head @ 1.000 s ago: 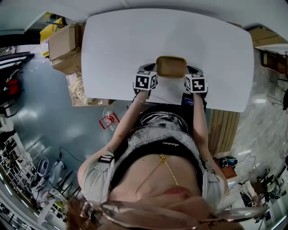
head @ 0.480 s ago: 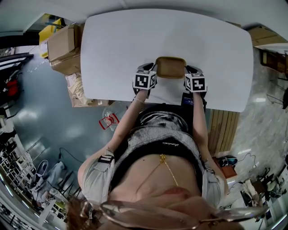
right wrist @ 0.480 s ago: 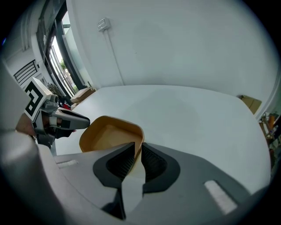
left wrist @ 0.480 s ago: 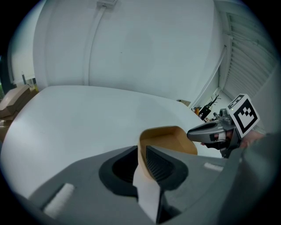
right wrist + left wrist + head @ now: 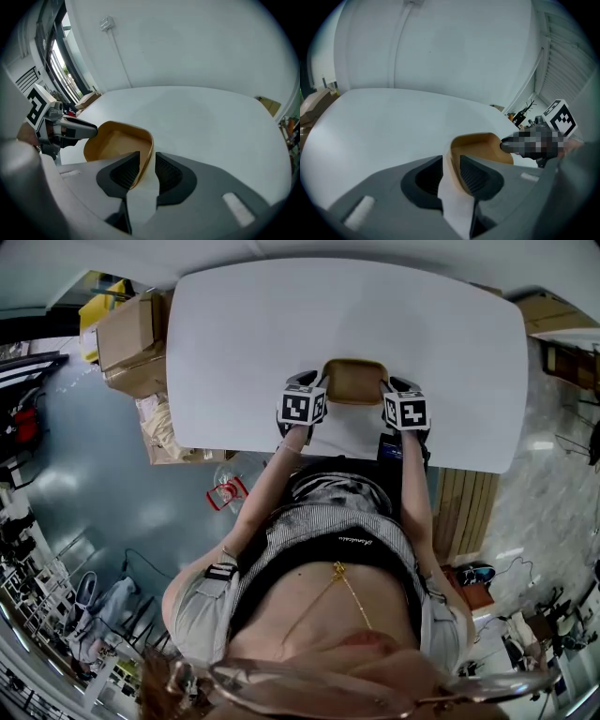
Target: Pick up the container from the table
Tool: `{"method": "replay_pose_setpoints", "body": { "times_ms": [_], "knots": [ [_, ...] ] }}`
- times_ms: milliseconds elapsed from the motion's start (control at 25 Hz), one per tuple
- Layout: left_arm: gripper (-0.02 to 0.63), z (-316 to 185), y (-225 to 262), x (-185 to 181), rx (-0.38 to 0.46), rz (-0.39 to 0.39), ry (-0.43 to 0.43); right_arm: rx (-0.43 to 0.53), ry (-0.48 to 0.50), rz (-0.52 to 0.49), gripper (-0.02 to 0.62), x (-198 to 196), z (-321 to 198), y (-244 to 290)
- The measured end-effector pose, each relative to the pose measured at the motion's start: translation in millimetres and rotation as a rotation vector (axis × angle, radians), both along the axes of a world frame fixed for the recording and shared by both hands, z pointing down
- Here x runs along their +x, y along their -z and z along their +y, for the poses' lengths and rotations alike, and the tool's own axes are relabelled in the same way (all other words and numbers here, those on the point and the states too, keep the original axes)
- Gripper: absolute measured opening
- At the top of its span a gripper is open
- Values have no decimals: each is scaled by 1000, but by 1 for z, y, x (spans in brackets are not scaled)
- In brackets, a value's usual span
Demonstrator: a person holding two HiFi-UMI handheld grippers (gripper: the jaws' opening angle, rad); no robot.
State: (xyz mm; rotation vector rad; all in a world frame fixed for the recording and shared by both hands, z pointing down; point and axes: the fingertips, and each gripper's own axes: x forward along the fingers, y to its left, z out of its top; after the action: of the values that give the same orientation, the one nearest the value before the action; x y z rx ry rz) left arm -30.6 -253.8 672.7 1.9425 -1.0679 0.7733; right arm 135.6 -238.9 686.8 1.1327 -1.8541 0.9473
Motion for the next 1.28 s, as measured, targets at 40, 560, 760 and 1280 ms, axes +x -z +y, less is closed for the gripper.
{"method": "replay_pose_setpoints", "body": {
  "times_ms": [40,560,760,1280],
  "knots": [
    [112,0,-1,0,-2,-2,0,-5,1,-3,132,0,0,-2],
    [130,-2,-13,5,-45,2,-12,-71,11,20,137,1,-2,-12],
    [131,-1,-21,9,-71,6,-26,-97,16,16,138,-1,-2,-19],
    [131,2,-35,15,-121,16,-44,-132,20,27,98,-2,-2,-29]
  ]
}}
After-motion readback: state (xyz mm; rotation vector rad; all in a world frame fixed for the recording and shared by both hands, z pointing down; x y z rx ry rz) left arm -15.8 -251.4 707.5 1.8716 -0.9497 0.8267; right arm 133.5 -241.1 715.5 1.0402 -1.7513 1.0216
